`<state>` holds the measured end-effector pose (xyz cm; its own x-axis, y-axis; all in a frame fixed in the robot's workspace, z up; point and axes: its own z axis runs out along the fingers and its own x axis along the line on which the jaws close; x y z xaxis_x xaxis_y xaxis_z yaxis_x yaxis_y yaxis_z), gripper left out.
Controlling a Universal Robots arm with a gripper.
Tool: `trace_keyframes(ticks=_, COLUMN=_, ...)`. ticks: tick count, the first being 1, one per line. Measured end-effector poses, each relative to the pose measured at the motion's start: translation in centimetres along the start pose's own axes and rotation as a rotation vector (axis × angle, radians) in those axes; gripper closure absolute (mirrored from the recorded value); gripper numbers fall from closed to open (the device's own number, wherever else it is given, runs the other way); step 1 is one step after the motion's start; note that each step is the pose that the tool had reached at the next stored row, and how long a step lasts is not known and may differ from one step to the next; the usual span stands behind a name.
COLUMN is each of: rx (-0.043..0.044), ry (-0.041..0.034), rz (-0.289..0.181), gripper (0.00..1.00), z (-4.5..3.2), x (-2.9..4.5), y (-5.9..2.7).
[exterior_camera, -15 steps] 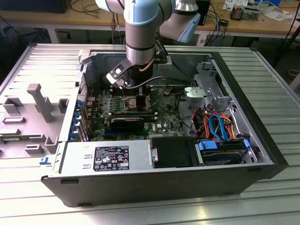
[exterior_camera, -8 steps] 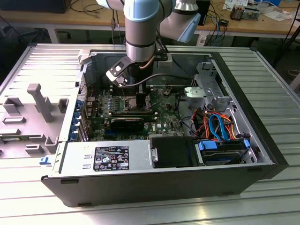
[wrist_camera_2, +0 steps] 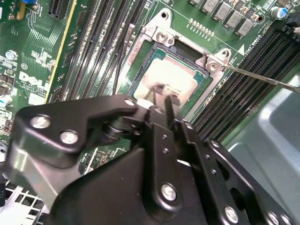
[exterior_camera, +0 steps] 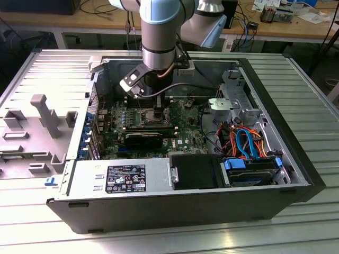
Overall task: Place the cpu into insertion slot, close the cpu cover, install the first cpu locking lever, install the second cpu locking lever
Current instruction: 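Place the cpu into insertion slot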
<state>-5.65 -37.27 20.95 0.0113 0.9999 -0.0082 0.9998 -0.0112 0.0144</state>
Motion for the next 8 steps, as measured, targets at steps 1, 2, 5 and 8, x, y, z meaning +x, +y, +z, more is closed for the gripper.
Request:
trace_keyframes(ticks=1, rx=0.0, ry=-0.0001, rz=0.0, gripper=0.83, z=0.02, x=-0.01, y=-0.01)
trace_keyframes(ticks=2, rx=-0.0001, ry=0.0002, rz=0.0, gripper=0.89, z=0.04, x=-0.02, y=-0.01)
trace_keyframes(ticks=5, rx=0.0, ry=0.0001, rz=0.0, gripper=0.89, z=0.16, x=-0.37, y=-0.01)
trace_keyframes(ticks=8, rx=0.0001, ry=0.0001, rz=0.0, gripper=0.89, z=0.27, x=-0.53, y=-0.01)
